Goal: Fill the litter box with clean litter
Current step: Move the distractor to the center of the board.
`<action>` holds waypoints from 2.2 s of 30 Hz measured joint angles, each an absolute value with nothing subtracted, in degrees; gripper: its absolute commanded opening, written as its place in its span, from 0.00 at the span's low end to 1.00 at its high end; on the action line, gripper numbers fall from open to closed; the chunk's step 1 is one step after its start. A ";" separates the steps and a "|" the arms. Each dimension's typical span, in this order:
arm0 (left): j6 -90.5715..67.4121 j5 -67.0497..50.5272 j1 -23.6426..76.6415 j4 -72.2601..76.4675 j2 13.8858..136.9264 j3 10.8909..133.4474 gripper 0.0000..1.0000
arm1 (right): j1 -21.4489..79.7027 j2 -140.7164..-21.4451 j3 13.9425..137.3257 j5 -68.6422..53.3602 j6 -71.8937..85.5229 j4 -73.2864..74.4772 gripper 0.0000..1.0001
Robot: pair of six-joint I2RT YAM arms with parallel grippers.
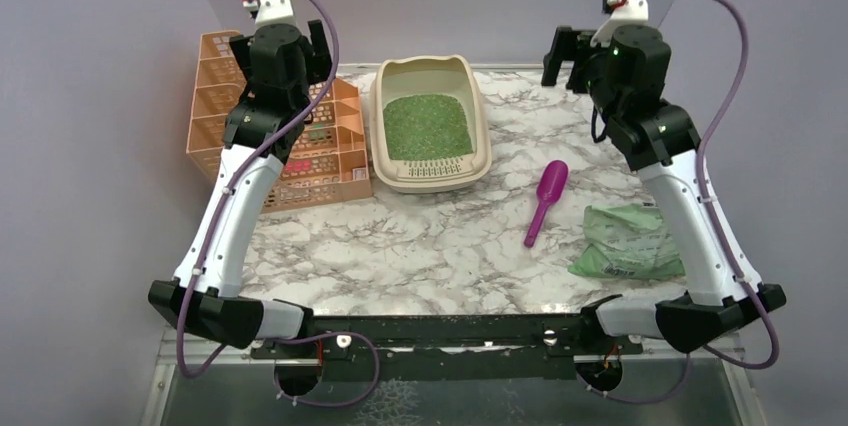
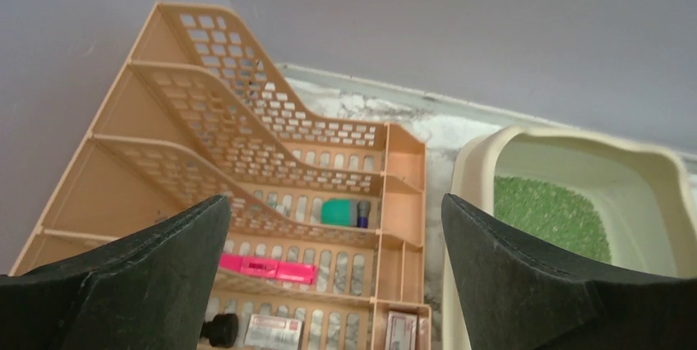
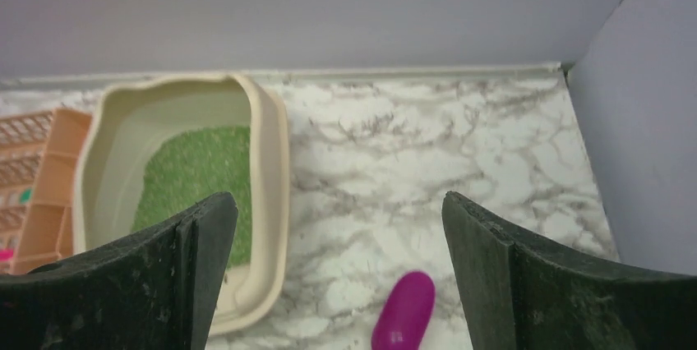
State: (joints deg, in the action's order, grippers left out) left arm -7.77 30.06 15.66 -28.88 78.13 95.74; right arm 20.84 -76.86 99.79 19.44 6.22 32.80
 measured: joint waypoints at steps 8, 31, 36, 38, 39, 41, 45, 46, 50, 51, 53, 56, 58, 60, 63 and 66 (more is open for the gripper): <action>-12.88 26.15 11.81 -25.39 68.82 76.99 0.99 | 16.34 -66.08 72.82 11.60 9.87 29.80 1.00; -28.86 4.32 12.19 -27.20 61.89 45.34 0.99 | 11.25 -59.61 46.63 -12.38 18.59 20.84 1.00; -31.68 7.03 12.51 -27.97 61.91 43.86 0.98 | 11.14 -62.46 46.74 -15.20 18.90 19.16 1.00; -31.88 9.50 12.32 -28.80 62.02 43.66 0.98 | 11.14 -63.66 46.76 -16.01 19.09 18.90 1.00; -31.81 10.57 12.03 -28.86 62.22 43.66 0.98 | 11.14 -64.01 46.76 -16.21 19.11 18.83 1.00; -31.14 12.38 10.35 -28.84 63.13 43.75 0.98 | 11.14 -64.69 46.78 -16.86 19.14 18.26 1.00; -28.62 14.90 4.73 -28.47 67.05 44.80 0.98 | 11.11 -66.96 48.29 -19.94 19.03 16.64 1.00; -27.38 14.52 2.59 -28.29 68.27 45.34 0.98 | 11.14 -68.03 49.23 -20.93 19.03 16.32 1.00; -23.94 12.53 -5.15 -27.29 72.03 47.90 0.98 | 11.11 -73.65 53.52 -24.14 19.59 14.70 1.00; -22.92 11.60 -6.70 -26.33 73.65 48.86 0.98 | 11.11 -75.24 54.48 -24.86 19.92 14.35 1.00; -21.71 10.13 -8.25 -24.91 76.47 50.37 0.98 | 11.11 -78.11 56.07 -25.74 20.47 13.93 1.00; -19.57 8.10 -9.61 -23.46 81.62 54.02 0.98 | 11.11 -82.28 58.41 -27.07 21.19 13.78 1.00; -18.22 7.09 -9.82 -23.22 84.47 56.71 0.99 | 11.11 -84.53 60.12 -27.44 21.50 13.89 1.00; -16.99 6.55 -9.82 -22.74 86.26 58.78 0.98 | 11.11 -85.86 61.39 -27.46 21.63 14.00 1.00; -15.94 6.31 -10.09 -22.24 86.94 59.79 0.98 | 11.11 -87.68 63.05 -27.51 21.87 14.06 1.00; -15.33 3.99 -10.44 -22.06 86.67 59.81 0.98 | 11.11 -89.93 64.34 -27.81 22.09 14.02 1.00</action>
